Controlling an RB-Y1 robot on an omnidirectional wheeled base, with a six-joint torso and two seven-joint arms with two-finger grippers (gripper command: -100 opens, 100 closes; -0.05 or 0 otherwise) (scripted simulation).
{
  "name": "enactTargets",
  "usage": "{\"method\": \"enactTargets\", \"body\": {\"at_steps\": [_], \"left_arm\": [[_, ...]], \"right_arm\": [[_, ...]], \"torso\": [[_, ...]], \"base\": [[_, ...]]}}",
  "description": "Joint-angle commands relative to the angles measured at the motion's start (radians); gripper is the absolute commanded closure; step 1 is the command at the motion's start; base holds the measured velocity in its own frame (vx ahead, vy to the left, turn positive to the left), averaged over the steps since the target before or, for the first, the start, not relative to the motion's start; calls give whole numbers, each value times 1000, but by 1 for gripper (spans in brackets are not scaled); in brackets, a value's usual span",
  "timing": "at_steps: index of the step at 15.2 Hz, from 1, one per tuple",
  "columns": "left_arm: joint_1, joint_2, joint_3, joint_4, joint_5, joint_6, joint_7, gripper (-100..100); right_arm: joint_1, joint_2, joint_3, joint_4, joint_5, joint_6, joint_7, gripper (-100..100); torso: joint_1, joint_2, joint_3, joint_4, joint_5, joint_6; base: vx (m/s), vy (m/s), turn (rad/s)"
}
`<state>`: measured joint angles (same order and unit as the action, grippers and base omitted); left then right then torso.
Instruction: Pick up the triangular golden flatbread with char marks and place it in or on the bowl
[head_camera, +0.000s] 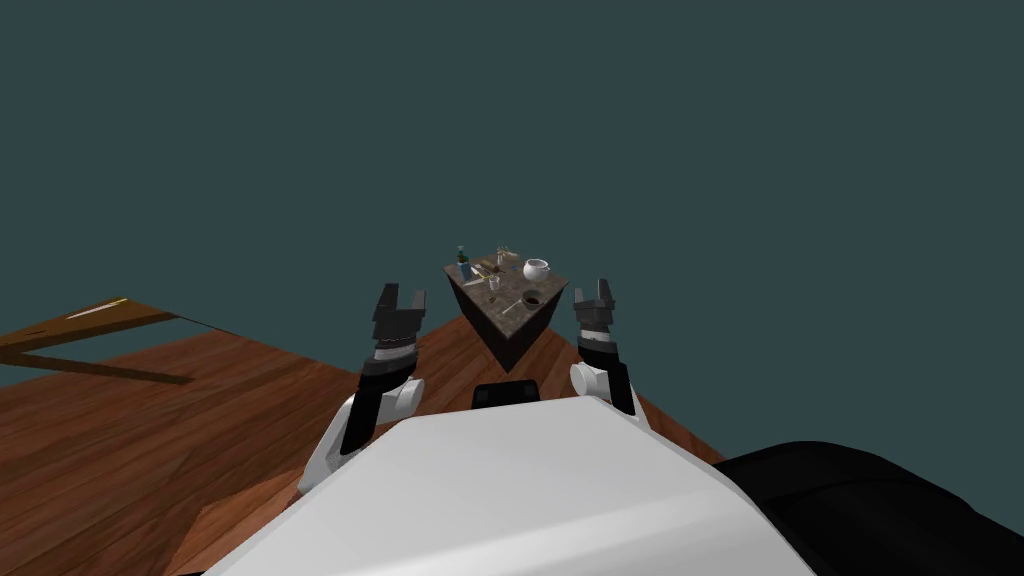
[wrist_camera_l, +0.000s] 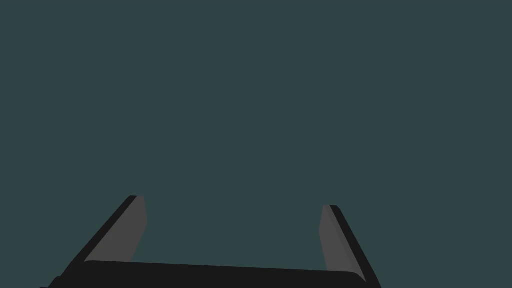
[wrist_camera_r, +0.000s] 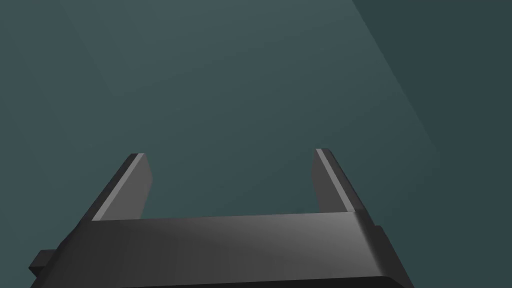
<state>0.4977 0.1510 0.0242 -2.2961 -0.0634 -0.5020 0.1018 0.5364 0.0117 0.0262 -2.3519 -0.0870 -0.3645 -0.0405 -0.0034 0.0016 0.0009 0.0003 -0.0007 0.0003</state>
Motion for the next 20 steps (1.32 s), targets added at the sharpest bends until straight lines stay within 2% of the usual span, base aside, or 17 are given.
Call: {"method": "enactTargets", "body": {"at_steps": [1, 2, 4, 5, 6, 7, 8, 9, 10, 11, 12, 13, 15, 16, 17, 18, 20], "left_arm": [[-2, 35, 4, 13, 10, 43, -7, -100], [-2, 35, 4, 13, 10, 43, -7, -100], [-6, 61, 11, 24, 20, 77, -9, -100], [-9, 88, 19, 35, 31, 110, -12, -100], [-9, 88, 19, 35, 31, 114, -12, -100], [-13, 114, 27, 47, 42, 145, -16, -100], [-13, 114, 27, 47, 42, 153, -16, -100], [-17, 141, 35, 59, 54, 185, -19, -100], [-17, 141, 35, 59, 54, 194, -19, -100], [-22, 168, 44, 73, 67, 222, -23, -100], [-22, 168, 44, 73, 67, 238, -23, -100], [-26, 195, 53, 87, 81, 267, -26, -100], [-26, 195, 53, 87, 81, 284, -26, -100], [-31, 222, 63, 101, 94, 317, -30, -100], [-31, 222, 63, 101, 94, 331, -30, -100], [-35, 249, 73, 116, 109, 360, -34, -100], [-35, 249, 73, 116, 109, 380, -34, -100]], "right_arm": [[0, 0, 0, 0, 0, 0, 0, 0], [0, 0, 0, 0, 0, 0, 0, 0], [0, 0, 0, 0, 0, 0, 0, 0], [0, 0, 0, 0, 0, 0, 0, 0], [0, 0, 0, 0, 0, 0, 0, 0], [0, 0, 0, 0, 0, 0, 0, 0], [0, 0, 0, 0, 0, 0, 0, 0], [0, 0, 0, 0, 0, 0, 0, 0], [0, 0, 0, 0, 0, 0, 0, 0], [0, 0, 0, 0, 0, 0, 0, 0], [0, 0, 0, 0, 0, 0, 0, 0], [0, 0, 0, 0, 0, 0, 0, 0], [0, 0, 0, 0, 0, 0, 0, 0], [0, 0, 0, 0, 0, 0, 0, 0], [0, 0, 0, 0, 0, 0, 0, 0], [0, 0, 0, 0, 0, 0, 0, 0], [0, 0, 0, 0, 0, 0, 0, 0]], "torso": [[0, 0, 0, 0, 0, 0], [0, 0, 0, 0, 0, 0], [0, -1, 0, 0, 0, 0], [0, -1, 0, 0, 0, 0], [0, -1, 0, 0, 0, 0], [0, 0, 0, 0, 0, 0], [0, 0, 0, 0, 0, 0], [0, 0, 0, 0, 0, 0], [0, 0, 0, 0, 0, 0], [0, 0, 0, 0, 0, 0], [-1, 0, 0, 0, 0, 0], [-1, 0, 0, 0, 0, 0], [-1, -1, 0, 0, 0, 0], [0, -1, -1, 0, 0, 0], [0, -1, -1, 0, 0, 0], [0, -1, -1, 0, 0, 0], [-1, -1, -1, 0, 0, 0]], "base": [[-18, -52, -86], [-11, -48, -72], [-6, -47, -108], [-17, -54, -133], [-17, -50, -106], [-13, -57, -136], [-14, -51, -113], [-13, -56, -134], [-12, -54, -120], [-13, -62, -160], [-13, -58, -134], [-8, -67, -161], [-2, -49, -78], [3, -49, -115], [0, -53, -124], [2, -65, -195], [0, -50, -97]]}}
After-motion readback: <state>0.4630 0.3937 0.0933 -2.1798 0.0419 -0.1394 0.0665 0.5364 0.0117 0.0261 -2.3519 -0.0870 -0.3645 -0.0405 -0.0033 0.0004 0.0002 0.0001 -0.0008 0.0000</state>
